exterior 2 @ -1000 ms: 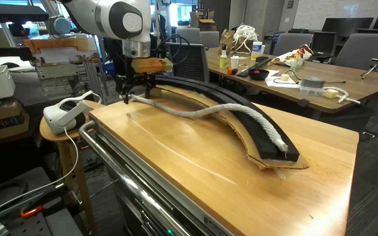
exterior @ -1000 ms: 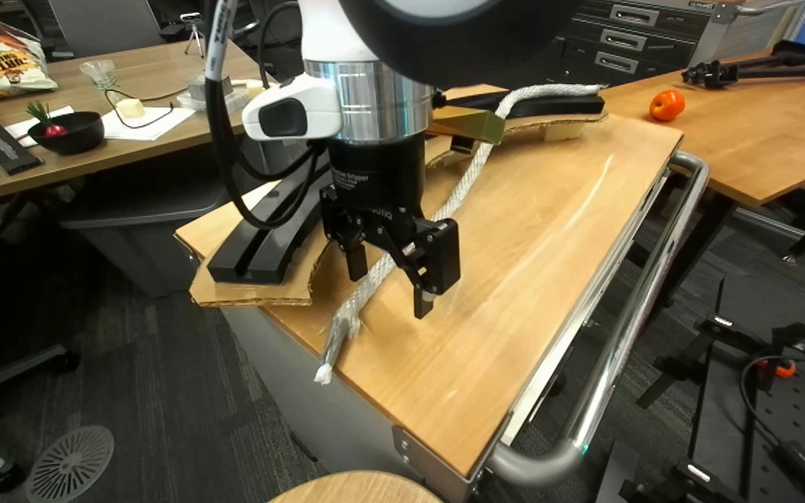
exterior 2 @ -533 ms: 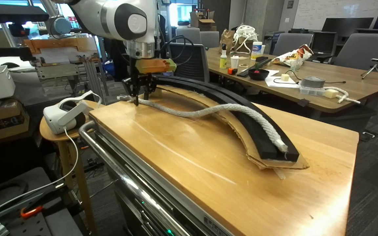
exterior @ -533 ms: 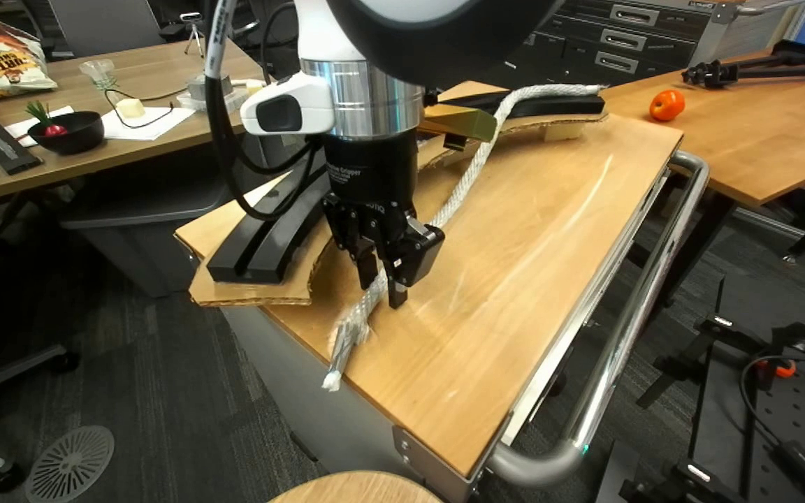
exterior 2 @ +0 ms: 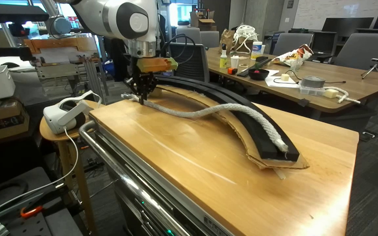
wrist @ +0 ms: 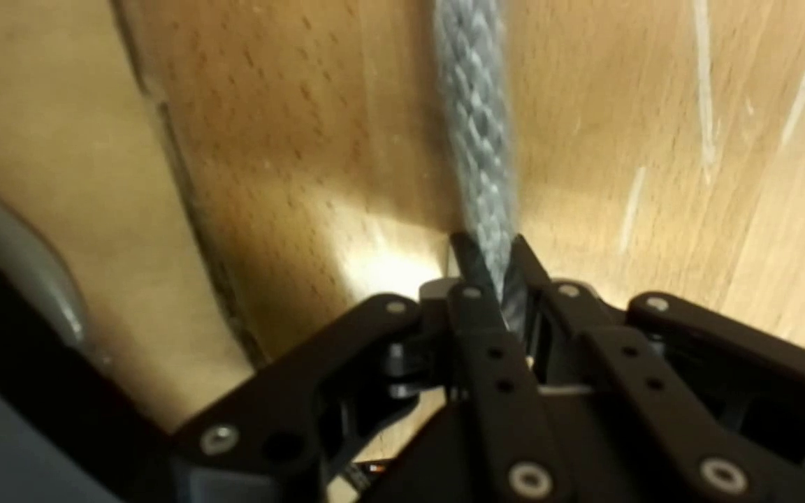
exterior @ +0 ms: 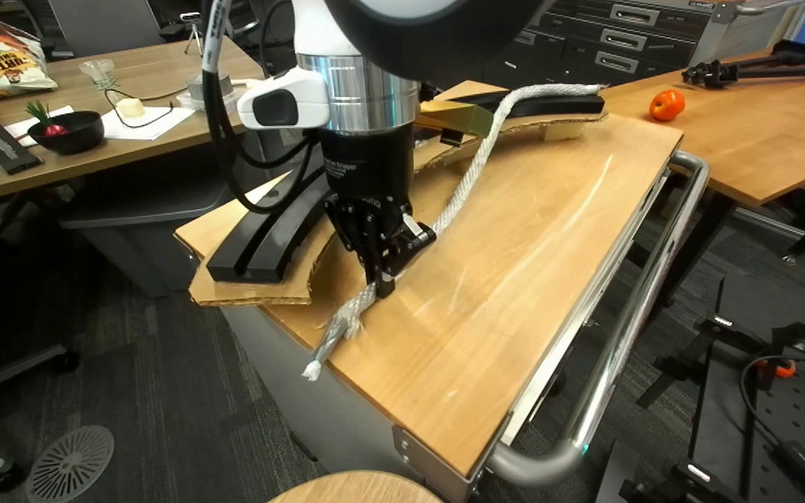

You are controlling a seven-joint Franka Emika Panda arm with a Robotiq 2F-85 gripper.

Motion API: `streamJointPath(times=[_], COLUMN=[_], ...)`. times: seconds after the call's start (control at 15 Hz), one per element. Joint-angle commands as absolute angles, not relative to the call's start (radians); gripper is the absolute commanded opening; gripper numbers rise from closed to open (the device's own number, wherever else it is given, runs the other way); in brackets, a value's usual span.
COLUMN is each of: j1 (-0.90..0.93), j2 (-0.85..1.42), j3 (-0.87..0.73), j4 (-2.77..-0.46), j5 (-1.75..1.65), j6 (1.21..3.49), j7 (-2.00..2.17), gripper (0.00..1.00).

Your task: Put the rope along the center of the black object

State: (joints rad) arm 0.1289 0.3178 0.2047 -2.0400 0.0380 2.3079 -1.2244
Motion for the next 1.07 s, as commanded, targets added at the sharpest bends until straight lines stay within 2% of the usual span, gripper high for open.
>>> streamJointPath(times=[0.0, 0.6, 1.0], j1=[0.130, 0.142, 0.132], j2=[0.275, 0.149, 0.158], j3=[0.203, 0.194, 0.167], j4=[-2.038, -1.997, -1.849], j5=[-0.018, -0.202, -0.278], j6=[2.300, 2.229, 2.024], j7=[-1.194, -1.163, -1.195], gripper=[0.03, 0.03, 0.03])
